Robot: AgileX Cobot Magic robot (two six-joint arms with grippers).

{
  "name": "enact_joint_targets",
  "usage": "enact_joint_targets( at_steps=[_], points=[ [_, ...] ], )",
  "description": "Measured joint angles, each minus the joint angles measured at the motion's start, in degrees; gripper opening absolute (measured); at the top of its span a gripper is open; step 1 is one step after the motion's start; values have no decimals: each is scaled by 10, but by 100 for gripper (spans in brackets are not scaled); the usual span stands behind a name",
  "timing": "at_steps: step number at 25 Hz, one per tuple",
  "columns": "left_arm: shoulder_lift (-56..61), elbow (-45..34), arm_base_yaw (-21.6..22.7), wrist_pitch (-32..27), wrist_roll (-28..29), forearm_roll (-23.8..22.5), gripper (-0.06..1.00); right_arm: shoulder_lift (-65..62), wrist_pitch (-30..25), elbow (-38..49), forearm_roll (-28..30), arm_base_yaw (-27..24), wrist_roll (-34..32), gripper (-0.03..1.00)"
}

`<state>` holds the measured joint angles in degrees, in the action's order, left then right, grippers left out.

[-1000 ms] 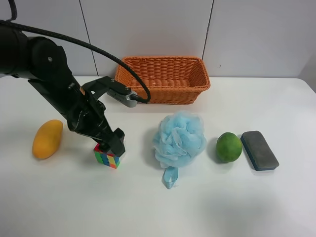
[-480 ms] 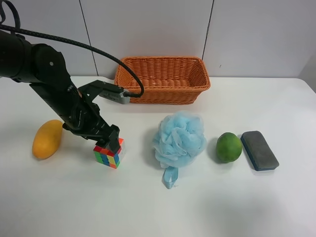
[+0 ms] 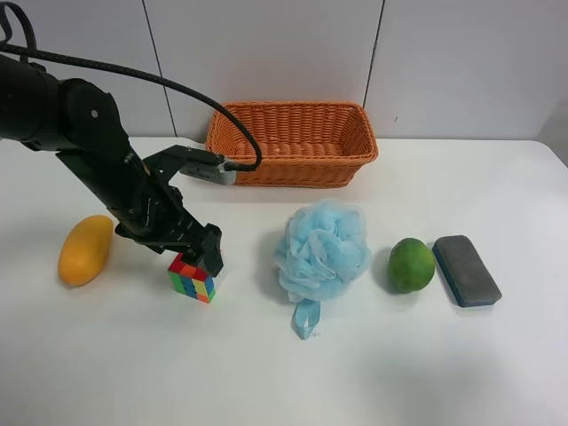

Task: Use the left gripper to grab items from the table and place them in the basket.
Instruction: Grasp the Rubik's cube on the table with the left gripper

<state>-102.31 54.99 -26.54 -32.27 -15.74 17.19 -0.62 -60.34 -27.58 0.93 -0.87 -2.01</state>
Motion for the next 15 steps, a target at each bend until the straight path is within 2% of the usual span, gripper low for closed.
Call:
enact_joint_targets(
  at_steps=[12, 14, 15],
  points=[
    [-67, 0, 0, 46, 1, 7, 91, 0, 0, 0, 0, 0, 0, 99],
    [-67, 0, 0, 46, 1, 9, 83, 0, 0, 0, 0, 0, 0, 99],
    [-67, 0, 0, 46, 1, 11, 74, 0, 0, 0, 0, 0, 0, 99]
  ],
)
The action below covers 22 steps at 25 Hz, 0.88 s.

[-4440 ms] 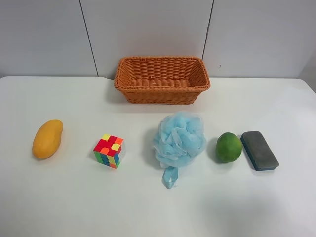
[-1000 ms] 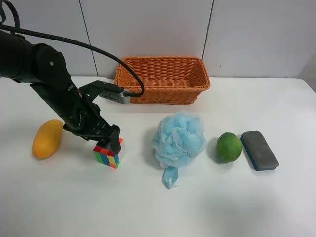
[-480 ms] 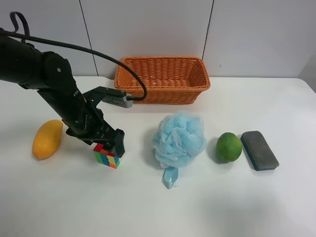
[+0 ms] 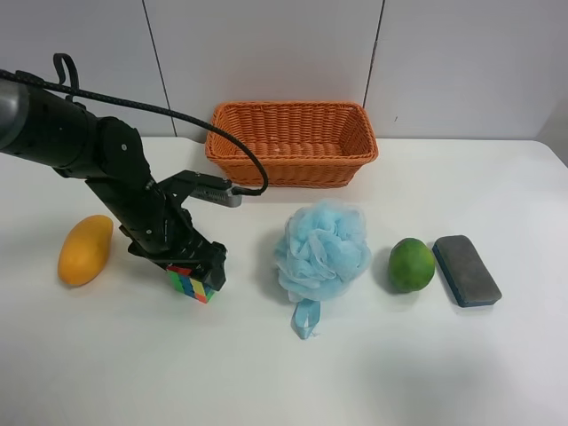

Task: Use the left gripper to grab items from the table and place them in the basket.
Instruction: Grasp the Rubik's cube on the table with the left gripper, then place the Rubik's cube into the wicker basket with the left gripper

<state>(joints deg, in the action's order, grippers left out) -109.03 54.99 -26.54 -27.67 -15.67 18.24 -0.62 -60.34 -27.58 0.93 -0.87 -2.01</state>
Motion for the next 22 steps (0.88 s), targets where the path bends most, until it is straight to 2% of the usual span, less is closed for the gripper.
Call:
enact_joint_targets(
  at_steps=[2, 16, 22],
  points=[
    [0, 0, 0, -1, 0, 2, 56, 0, 0, 0, 0, 0, 0, 99],
    [2, 0, 0, -10, 0, 4, 57, 0, 0, 0, 0, 0, 0, 99],
    [56, 0, 0, -37, 0, 4, 57, 0, 0, 0, 0, 0, 0, 99]
  ],
)
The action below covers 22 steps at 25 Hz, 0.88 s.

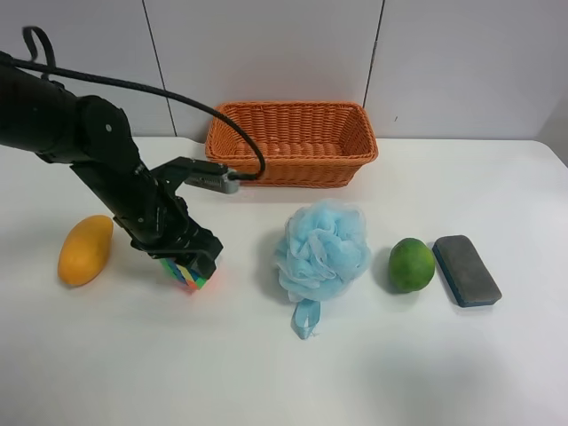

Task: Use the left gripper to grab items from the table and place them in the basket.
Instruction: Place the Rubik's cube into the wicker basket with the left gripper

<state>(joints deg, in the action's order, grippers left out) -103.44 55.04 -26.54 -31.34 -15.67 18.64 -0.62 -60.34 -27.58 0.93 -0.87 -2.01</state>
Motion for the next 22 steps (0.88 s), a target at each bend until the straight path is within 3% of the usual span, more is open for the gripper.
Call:
enact_joint_targets(
  at_steps=[5, 11, 15, 22],
  points=[
    [98, 31, 0, -11, 0, -26, 57, 0, 0, 0, 0, 0, 0, 99],
    [136, 174, 0, -8, -1, -94, 57, 0, 0, 0, 0, 0, 0, 99],
    [102, 256, 0, 14, -5, -117, 57, 0, 0, 0, 0, 0, 0, 99],
    [-36, 365, 0, 43, -9, -114, 57, 0, 0, 0, 0, 0, 0, 99]
  ],
)
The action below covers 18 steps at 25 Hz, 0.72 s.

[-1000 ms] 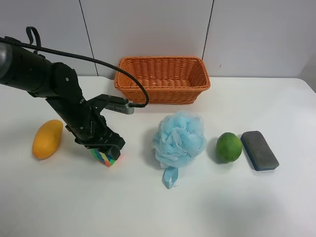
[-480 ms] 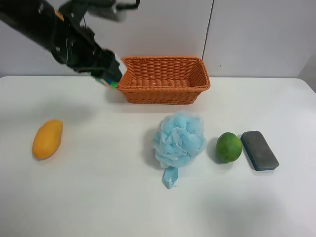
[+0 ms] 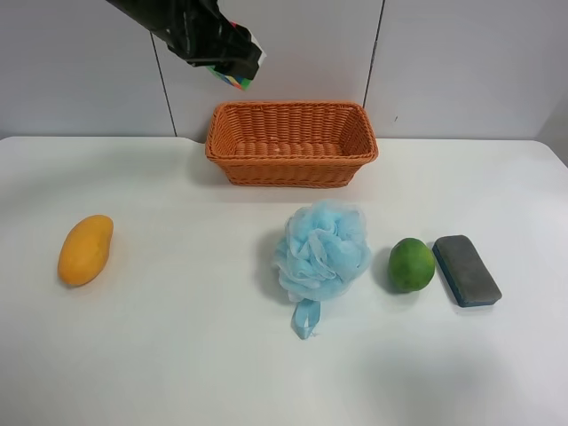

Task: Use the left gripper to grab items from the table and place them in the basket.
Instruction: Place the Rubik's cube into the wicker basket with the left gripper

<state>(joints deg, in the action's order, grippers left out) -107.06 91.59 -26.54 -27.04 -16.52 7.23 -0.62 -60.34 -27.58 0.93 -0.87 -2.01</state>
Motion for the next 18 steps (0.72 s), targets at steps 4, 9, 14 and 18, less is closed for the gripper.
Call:
enact_joint_targets(
  at_steps=[4, 9, 14, 18],
  points=[
    [-85, 64, 0, 16, 0, 4, 57, 0, 0, 0, 0, 0, 0, 99],
    [-177, 135, 0, 30, 0, 11, 57, 0, 0, 0, 0, 0, 0, 99],
    [-242, 157, 0, 31, 0, 21, 57, 0, 0, 0, 0, 0, 0, 99],
    [-264, 156, 0, 32, 0, 24, 57, 0, 0, 0, 0, 0, 0, 99]
  ],
)
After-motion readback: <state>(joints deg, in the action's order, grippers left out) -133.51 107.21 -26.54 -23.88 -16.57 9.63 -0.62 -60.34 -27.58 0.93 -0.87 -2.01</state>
